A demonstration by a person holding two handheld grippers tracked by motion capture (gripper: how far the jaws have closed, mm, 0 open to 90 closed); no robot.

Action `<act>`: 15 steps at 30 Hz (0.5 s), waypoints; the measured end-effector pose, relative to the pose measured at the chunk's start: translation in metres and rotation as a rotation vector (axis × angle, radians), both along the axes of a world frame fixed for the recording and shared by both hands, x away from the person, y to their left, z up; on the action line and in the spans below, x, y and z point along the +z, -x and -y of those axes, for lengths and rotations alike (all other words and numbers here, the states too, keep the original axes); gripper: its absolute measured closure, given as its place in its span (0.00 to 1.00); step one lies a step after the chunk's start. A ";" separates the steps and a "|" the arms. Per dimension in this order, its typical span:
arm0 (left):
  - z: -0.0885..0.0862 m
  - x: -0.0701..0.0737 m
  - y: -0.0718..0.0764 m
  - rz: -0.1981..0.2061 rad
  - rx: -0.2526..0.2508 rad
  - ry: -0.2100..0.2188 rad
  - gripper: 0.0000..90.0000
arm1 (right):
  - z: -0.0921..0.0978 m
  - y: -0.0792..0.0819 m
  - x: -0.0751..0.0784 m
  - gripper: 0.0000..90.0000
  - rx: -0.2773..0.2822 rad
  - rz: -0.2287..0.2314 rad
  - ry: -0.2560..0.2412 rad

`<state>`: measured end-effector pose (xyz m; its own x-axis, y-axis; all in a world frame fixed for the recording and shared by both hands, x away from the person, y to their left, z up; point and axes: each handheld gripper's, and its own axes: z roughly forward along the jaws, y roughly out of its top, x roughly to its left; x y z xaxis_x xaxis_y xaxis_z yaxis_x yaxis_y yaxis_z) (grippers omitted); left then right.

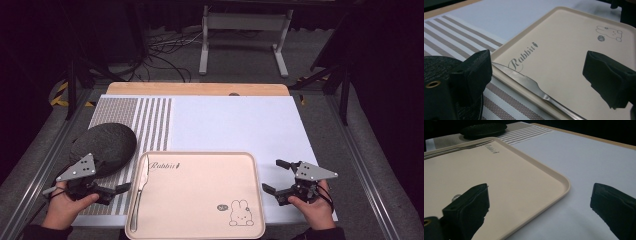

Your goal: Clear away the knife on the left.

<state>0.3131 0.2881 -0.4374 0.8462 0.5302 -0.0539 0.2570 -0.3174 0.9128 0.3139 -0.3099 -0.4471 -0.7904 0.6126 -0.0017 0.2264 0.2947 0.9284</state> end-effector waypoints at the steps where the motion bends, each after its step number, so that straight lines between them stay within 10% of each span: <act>1: -0.002 -0.003 0.001 0.010 0.006 0.019 0.11 | 0.000 0.000 0.000 0.04 -0.001 0.000 -0.002; 15: -0.022 -0.034 0.010 0.026 0.054 0.074 0.12 | 0.007 0.001 -0.003 0.03 -0.017 -0.011 -0.053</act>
<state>0.3028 0.3100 -0.4716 0.8183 0.5702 -0.0732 0.2479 -0.2351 0.9398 0.3127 -0.3170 -0.4501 -0.7799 0.6247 0.0392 0.2408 0.2417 0.9400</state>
